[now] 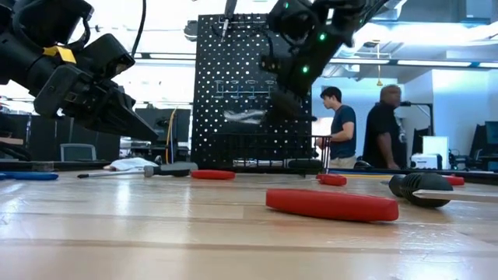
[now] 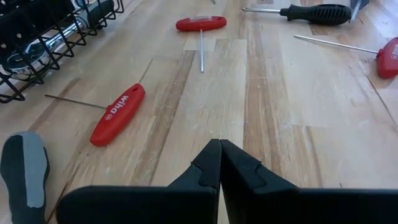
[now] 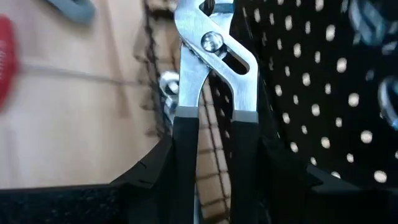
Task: Hang tools onto peg board
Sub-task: Put the black adjustable plier in the mesh basket on the pegboard, then hang the gray screwdriver on the pegboard
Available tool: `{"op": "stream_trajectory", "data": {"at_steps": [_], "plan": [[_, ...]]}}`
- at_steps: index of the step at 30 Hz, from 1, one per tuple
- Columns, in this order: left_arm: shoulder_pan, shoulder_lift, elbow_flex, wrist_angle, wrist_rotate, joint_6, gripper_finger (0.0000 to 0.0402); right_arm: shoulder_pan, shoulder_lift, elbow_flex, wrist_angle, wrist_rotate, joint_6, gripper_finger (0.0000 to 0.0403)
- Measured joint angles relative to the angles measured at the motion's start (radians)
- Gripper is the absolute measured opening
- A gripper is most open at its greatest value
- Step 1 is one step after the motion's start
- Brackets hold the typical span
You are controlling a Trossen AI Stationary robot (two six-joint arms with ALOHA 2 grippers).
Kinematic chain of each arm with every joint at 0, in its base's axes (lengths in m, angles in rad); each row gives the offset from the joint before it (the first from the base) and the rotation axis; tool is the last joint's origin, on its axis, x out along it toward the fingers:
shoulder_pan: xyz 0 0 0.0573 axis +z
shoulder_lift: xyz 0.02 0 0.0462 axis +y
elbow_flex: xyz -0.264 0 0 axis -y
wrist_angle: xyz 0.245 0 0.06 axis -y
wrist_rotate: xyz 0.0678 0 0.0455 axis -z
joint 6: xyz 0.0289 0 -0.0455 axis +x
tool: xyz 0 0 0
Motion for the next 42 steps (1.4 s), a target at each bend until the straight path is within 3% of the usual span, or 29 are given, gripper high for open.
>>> {"op": "stream_trajectory", "data": {"at_steps": [6,11,14,24,33,37,42], "plan": [[0.000,0.000,0.000,-0.001,0.000,0.000,0.0000,-0.036,0.000,0.000,-0.013,0.000,-0.002,0.0179],[0.000,0.000,0.000,-0.001,0.000,0.000,0.0000,-0.039,0.000,0.000,-0.009,-0.002,-0.002,0.0237],[0.000,0.000,0.000,-0.001,0.000,-0.001,0.0000,-0.039,0.000,0.000,-0.009,-0.001,-0.001,0.0247],[0.000,0.000,0.000,-0.015,0.000,-0.004,0.0000,-0.024,-0.010,0.000,-0.015,0.000,-0.001,0.0220],[0.000,-0.022,0.000,-0.088,-0.044,-0.002,0.0000,0.107,-0.097,0.000,-0.057,0.026,0.055,0.0192],[-0.002,-0.085,0.027,-0.239,-0.069,-0.018,0.0000,0.171,-0.139,-0.091,0.044,0.015,0.128,0.0180],[-0.018,-0.178,0.053,-0.425,-0.147,-0.070,0.0000,0.202,-0.142,-0.296,0.343,-0.144,0.250,0.0168]]}}
